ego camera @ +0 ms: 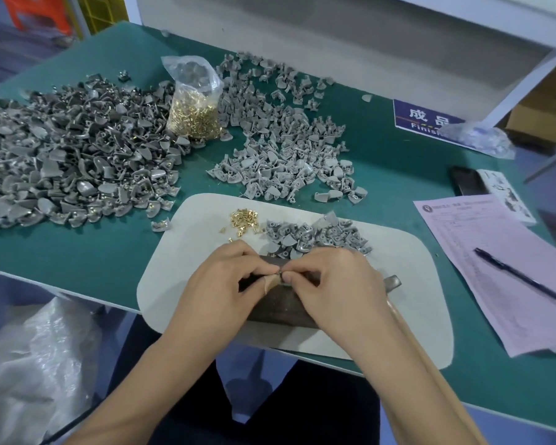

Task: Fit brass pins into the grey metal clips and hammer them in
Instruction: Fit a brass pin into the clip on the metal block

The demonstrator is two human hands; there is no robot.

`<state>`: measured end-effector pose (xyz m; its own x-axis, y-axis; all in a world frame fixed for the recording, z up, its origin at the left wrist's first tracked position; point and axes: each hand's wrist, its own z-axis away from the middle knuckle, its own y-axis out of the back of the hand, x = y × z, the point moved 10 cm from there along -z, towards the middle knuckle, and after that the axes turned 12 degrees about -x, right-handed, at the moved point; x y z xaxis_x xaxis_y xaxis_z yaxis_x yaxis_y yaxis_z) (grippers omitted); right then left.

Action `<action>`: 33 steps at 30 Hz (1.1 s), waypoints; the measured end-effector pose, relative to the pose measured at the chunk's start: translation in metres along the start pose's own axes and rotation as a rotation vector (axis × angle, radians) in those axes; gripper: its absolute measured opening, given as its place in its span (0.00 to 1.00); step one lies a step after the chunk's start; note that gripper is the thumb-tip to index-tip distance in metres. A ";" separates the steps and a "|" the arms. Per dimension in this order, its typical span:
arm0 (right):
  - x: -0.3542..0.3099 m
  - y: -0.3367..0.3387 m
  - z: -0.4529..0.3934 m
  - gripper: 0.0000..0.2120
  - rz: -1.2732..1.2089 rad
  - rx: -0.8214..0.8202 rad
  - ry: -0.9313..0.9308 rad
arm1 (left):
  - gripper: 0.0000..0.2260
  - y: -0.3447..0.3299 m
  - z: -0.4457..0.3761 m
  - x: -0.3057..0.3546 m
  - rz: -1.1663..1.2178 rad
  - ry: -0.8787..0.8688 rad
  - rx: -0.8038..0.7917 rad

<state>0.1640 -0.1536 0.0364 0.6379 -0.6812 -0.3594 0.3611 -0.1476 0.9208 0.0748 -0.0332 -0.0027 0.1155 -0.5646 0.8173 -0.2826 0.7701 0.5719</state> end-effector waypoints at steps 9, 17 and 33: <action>0.003 0.001 0.010 0.03 -0.004 0.152 -0.006 | 0.04 0.000 0.000 0.003 0.002 0.007 -0.015; 0.006 -0.003 0.016 0.03 -0.037 0.203 -0.003 | 0.03 0.000 -0.002 0.006 -0.020 -0.018 -0.025; 0.137 -0.005 0.106 0.26 -0.036 0.425 -0.543 | 0.00 0.003 -0.002 0.013 -0.234 -0.053 -0.006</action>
<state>0.1774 -0.3221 -0.0018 0.1597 -0.9169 -0.3657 0.0066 -0.3694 0.9292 0.0774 -0.0381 0.0095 0.1272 -0.7425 0.6576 -0.2479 0.6182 0.7459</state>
